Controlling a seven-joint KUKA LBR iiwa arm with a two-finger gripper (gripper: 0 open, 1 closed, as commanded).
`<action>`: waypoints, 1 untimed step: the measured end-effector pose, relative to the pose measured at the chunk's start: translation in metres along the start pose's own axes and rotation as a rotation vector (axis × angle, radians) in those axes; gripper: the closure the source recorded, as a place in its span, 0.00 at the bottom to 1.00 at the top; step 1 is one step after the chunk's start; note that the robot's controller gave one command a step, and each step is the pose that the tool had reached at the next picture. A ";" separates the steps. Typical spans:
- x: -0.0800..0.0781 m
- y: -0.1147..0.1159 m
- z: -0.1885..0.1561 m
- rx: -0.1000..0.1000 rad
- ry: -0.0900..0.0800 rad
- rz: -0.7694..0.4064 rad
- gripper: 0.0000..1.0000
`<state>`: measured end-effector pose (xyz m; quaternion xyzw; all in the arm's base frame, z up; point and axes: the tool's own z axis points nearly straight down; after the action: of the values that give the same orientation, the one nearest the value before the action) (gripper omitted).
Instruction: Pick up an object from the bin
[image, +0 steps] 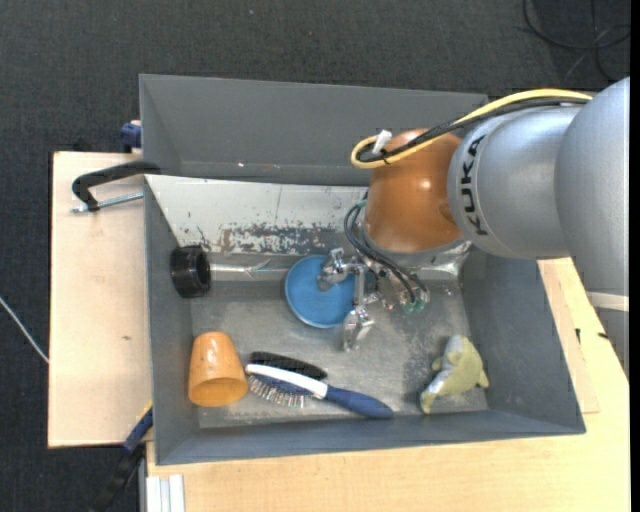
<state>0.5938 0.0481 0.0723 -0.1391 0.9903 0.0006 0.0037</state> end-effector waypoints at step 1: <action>-0.010 0.040 -0.030 -0.002 -0.002 -0.108 0.00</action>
Offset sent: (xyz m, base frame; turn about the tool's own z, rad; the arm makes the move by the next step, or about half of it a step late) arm -0.0035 0.0383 0.0277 -0.1067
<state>0.5921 0.0895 0.1026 -0.1925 0.9813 0.0013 0.0045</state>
